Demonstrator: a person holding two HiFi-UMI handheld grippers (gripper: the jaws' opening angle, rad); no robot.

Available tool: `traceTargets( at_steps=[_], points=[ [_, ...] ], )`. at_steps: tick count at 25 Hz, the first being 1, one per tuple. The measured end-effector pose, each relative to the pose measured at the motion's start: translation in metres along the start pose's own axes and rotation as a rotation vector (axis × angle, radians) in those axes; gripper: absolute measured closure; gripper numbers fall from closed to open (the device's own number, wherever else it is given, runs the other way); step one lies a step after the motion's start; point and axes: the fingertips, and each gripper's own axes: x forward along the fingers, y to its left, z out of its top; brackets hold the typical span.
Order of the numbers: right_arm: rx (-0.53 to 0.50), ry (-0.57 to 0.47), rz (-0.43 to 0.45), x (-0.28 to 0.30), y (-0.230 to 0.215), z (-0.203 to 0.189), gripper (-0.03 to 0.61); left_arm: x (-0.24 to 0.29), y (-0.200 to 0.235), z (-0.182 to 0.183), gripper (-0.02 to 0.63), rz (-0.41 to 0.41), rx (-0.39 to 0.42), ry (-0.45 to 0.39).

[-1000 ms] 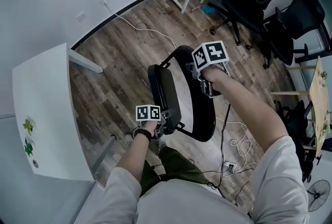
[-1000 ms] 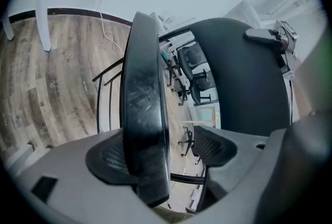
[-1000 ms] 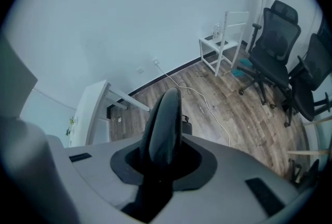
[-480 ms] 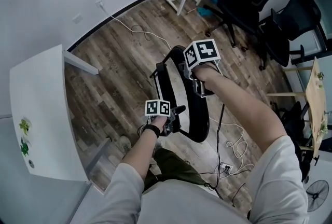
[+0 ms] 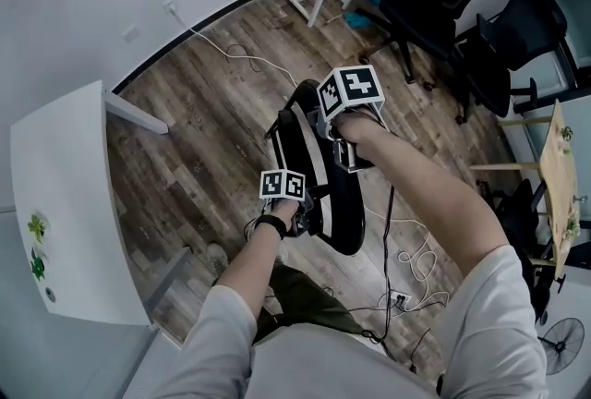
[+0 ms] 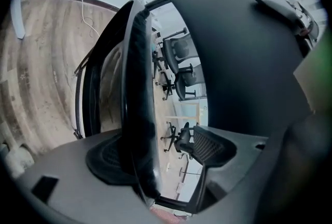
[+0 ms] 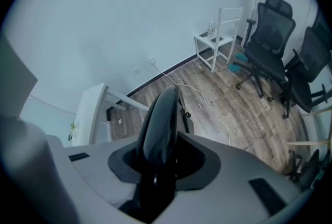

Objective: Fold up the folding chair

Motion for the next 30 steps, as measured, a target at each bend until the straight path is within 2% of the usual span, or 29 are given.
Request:
traceTargets(
  at_steps=[6,8,10,13,15,18,21,24,26,30],
  points=[
    [0.008,-0.004,0.012,-0.003,-0.011,0.003,0.449,0.002,-0.005,0.005,0.251,-0.124,-0.007,0.02],
    [0.012,-0.001,0.015,-0.002,-0.011,0.002,0.449,-0.011,-0.006,0.005,0.245,-0.152,-0.011,-0.004],
    [0.011,0.007,0.016,-0.002,-0.01,0.0,0.45,-0.038,-0.007,0.005,0.236,-0.141,-0.014,-0.045],
    [0.002,0.014,0.008,-0.003,-0.008,0.001,0.451,-0.09,-0.03,0.004,0.231,-0.087,0.012,-0.141],
    [0.0,0.016,0.004,-0.003,-0.007,0.002,0.451,-0.119,-0.071,-0.001,0.229,-0.074,0.061,-0.2],
    [0.004,0.026,-0.002,-0.001,-0.003,0.0,0.451,-0.134,-0.141,-0.023,0.215,-0.03,0.198,-0.214],
    [0.016,0.047,-0.013,0.002,0.003,-0.005,0.451,-0.131,-0.176,-0.034,0.212,0.083,0.341,-0.228],
    [0.011,0.055,-0.025,0.006,0.016,-0.007,0.451,-0.126,-0.187,-0.037,0.212,0.166,0.427,-0.234],
    [0.003,0.049,-0.028,0.01,0.029,-0.006,0.448,-0.121,-0.185,-0.039,0.212,0.211,0.444,-0.217],
    [-0.025,0.049,-0.034,0.022,0.059,-0.007,0.437,-0.12,-0.158,-0.041,0.218,0.354,0.452,-0.196]
  ],
)
